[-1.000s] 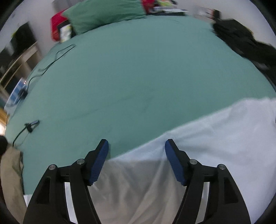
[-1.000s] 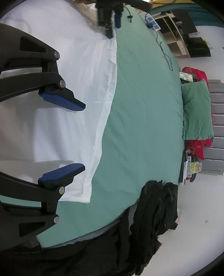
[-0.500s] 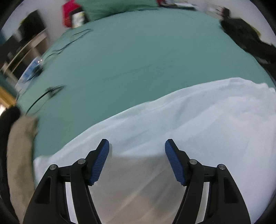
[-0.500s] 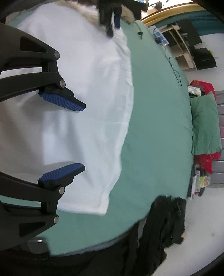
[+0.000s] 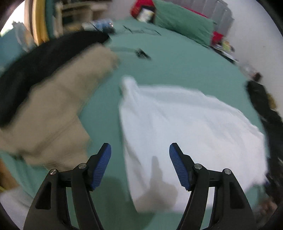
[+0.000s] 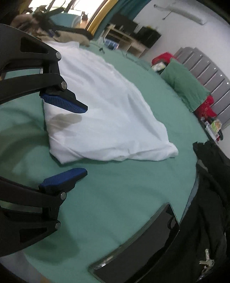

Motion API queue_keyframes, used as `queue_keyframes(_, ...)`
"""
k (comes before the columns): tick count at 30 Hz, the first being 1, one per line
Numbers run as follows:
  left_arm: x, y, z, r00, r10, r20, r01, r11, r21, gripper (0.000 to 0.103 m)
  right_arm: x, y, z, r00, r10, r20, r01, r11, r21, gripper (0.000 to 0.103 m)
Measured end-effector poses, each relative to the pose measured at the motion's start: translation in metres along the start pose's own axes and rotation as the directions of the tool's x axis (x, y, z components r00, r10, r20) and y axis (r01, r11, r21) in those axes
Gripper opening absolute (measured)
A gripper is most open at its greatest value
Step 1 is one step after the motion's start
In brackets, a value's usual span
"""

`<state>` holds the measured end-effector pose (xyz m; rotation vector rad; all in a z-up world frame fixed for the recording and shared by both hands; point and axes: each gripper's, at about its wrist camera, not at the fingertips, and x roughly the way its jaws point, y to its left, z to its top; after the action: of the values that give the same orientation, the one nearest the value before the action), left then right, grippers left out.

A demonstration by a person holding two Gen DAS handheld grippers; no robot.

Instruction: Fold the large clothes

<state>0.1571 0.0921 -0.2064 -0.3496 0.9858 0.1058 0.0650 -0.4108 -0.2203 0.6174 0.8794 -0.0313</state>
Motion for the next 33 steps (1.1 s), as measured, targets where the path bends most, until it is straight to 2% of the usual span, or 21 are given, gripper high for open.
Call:
queue_keyframes(1, 0.005, 0.001, -0.009, 0.999, -0.024, -0.041, 0.024, 1.0, 0.005, 0.072, 0.002, 0.001, 0.0, 1.0, 0.018, 0.0, -0.018, 1.0, 0.004, 0.064)
queue_keyframes(2, 0.009, 0.003, -0.017, 0.997, -0.031, -0.072, 0.031, 1.0, -0.004, 0.071, 0.005, -0.001, 0.0, 1.0, 0.029, -0.007, -0.029, 1.0, 0.01, 0.058)
queue_keyframes(3, 0.012, 0.004, -0.023, 0.995, -0.034, -0.09, 0.032, 0.999, -0.019, 0.071, 0.011, 0.0, -0.001, 0.999, 0.038, -0.023, -0.038, 0.999, 0.016, 0.044)
queue_keyframes(4, 0.013, 0.004, -0.032, 0.996, -0.031, -0.086, 0.029, 0.999, -0.019, 0.071, 0.015, 0.0, -0.002, 0.999, 0.036, -0.038, -0.036, 0.999, 0.018, 0.037)
queue_keyframes(6, 0.01, -0.001, -0.04, 0.999, -0.01, -0.047, 0.011, 1.0, 0.023, 0.068, 0.02, -0.001, -0.003, 0.997, 0.054, -0.062, -0.052, 0.998, 0.028, 0.011)
queue_keyframes(7, 0.009, -0.003, -0.045, 0.999, 0.005, -0.04, -0.003, 0.999, 0.04, 0.065, 0.021, -0.002, -0.004, 0.995, 0.071, -0.075, -0.067, 0.997, 0.042, 0.011)
queue_keyframes(9, 0.01, -0.004, -0.047, 0.999, 0.027, -0.022, -0.025, 0.997, 0.072, 0.048, 0.014, -0.002, -0.004, 0.995, 0.074, -0.065, -0.071, 0.996, 0.045, 0.009)
queue_keyframes(10, 0.008, -0.002, -0.047, 1.0, 0.009, -0.016, -0.008, 0.998, 0.067, 0.042, 0.006, -0.001, -0.002, 0.997, 0.061, -0.046, -0.06, 0.998, 0.035, 0.008)
queue_keyframes(11, 0.006, 0.0, -0.047, 1.0, -0.01, -0.02, 0.011, 0.999, 0.052, 0.031, 0.0, 0.0, 0.0, 0.998, 0.053, -0.033, -0.052, 0.998, 0.03, 0.008)
queue_keyframes(12, 0.003, 0.001, -0.048, 0.999, -0.021, -0.025, 0.022, 0.999, 0.038, 0.025, -0.009, 0.002, 0.003, 0.999, 0.049, -0.019, -0.049, 0.999, 0.021, 0.007)
queue_keyframes(15, 0.001, 0.003, -0.04, 0.999, -0.032, -0.03, 0.033, 0.998, 0.043, 0.013, -0.027, 0.011, 0.006, 1.0, 0.007, -0.007, -0.008, 0.999, -0.052, 0.007)
queue_keyframes(18, 0.0, 0.002, -0.044, 0.998, -0.045, -0.037, 0.047, 0.998, 0.048, 0.013, -0.027, 0.012, 0.002, 0.998, -0.052, -0.042, 0.046, 0.992, -0.121, 0.007)
queue_keyframes(22, -0.003, 0.003, -0.048, 0.999, -0.038, -0.037, 0.039, 0.999, 0.031, 0.013, -0.023, 0.0, -0.006, 0.994, -0.065, -0.089, 0.057, 0.995, -0.083, 0.007)
queue_keyframes(29, -0.008, 0.01, -0.065, 0.999, -0.003, -0.05, 0.004, 1.0, 0.027, 0.013, -0.017, 0.007, -0.015, 0.982, -0.169, -0.09, 0.152, 0.974, -0.17, 0.007)
queue_keyframes(32, -0.006, 0.02, -0.063, 0.998, -0.028, -0.064, 0.027, 0.999, -0.018, 0.013, -0.015, 0.008, -0.017, 0.979, -0.185, -0.081, 0.167, 0.968, -0.186, 0.008)
queue_keyframes(33, -0.005, 0.022, -0.062, 0.997, -0.039, -0.066, 0.036, 0.999, -0.036, 0.013, -0.017, 0.007, -0.016, 0.98, -0.183, -0.077, 0.166, 0.968, -0.189, 0.012)
